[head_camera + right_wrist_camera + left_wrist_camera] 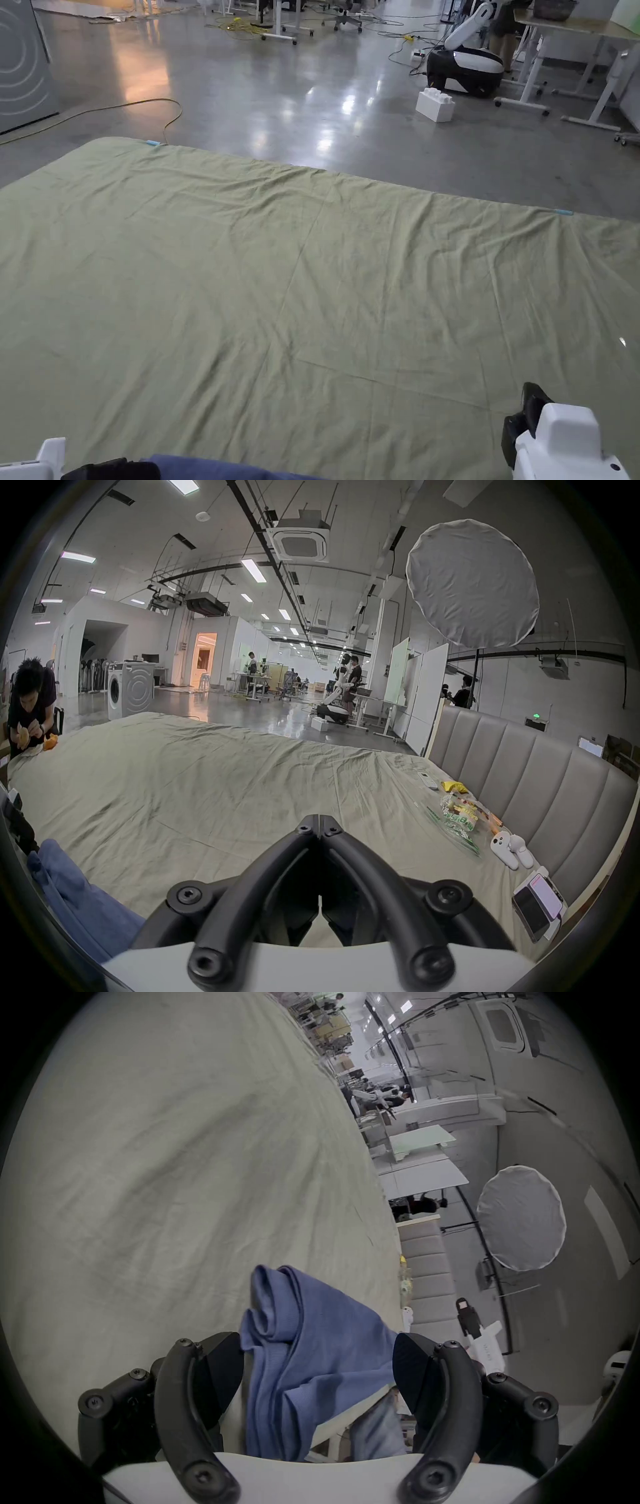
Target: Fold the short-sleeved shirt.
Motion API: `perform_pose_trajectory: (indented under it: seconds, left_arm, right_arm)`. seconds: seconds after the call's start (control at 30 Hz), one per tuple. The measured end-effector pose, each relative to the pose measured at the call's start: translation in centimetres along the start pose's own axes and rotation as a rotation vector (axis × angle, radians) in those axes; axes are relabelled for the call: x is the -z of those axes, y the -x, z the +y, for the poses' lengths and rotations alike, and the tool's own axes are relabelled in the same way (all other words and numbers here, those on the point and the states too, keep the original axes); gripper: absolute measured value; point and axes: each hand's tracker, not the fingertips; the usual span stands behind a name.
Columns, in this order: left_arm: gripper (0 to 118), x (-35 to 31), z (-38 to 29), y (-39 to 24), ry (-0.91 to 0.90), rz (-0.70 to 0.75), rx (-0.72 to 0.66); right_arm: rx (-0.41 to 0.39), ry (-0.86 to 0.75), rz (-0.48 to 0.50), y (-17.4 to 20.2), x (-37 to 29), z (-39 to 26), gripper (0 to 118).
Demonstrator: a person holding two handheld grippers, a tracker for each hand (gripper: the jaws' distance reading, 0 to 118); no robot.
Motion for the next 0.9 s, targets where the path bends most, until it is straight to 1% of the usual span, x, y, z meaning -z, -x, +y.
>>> perform_pose_trajectory:
  seconds: [0.1, 0.17, 0.2, 0.23, 0.3, 0.33, 0.43, 0.47, 0.53, 0.67, 0.8, 0.9]
  left_arm:
    - [90, 1.2, 0.0, -0.2, 0.056, -0.043, 0.005]
    - [83, 1.8, 0.0, -0.3, 0.064, -0.033, 0.011]
    - [78, 2.0, 0.1, -0.4, 0.061, -0.025, 0.017]
    - [67, 2.6, -0.7, -1.5, 0.056, -0.001, 0.017]
    - [46, 3.3, -1.1, -1.8, 0.054, 0.036, 0.022]
    - [37, 3.7, -1.5, -1.9, 0.054, 0.048, 0.037]
    - [28, 4.3, -2.4, -3.5, 0.054, 0.049, 0.059]
    - [23, 4.5, -2.5, -3.7, 0.060, 0.053, 0.061]
    - [15, 4.4, -2.2, -4.0, 0.074, 0.108, 0.094]
    - [10, 3.7, -2.0, -5.3, 0.051, 0.151, 0.173]
    - [9, 2.1, -1.5, -7.3, 0.025, 0.148, 0.209]
    - [9, 1.0, -1.1, -9.0, 0.013, 0.176, 0.262]
  right_arm:
    - [-0.005, 0.007, 0.000, 0.2, -0.1, -0.1, 0]
    - [-0.007, 0.011, 0.000, 0.3, -0.2, -0.2, 0]
    - [-0.007, 0.014, 0.000, 0.4, -0.2, -0.3, 0]
    - [-0.008, 0.017, 0.002, 0.5, -0.2, -0.3, 0]
    - [-0.009, 0.021, 0.005, 0.7, -0.3, -0.5, 1]
    - [-0.010, 0.024, 0.007, 0.8, -0.3, -0.5, 0]
    - [-0.004, 0.036, 0.017, 1.0, -0.2, -0.8, 1]
    - [-0.003, 0.039, 0.017, 1.0, -0.2, -0.9, 0]
    - [-0.001, 0.043, 0.020, 1.0, -0.2, -1.0, 1]
    - [-0.007, 0.040, 0.019, 0.7, -0.4, -0.9, 0]
    - [-0.007, 0.035, 0.014, 0.2, -0.4, -0.6, 0]
    - [-0.004, 0.033, 0.014, -0.1, -0.3, -0.6, 0]
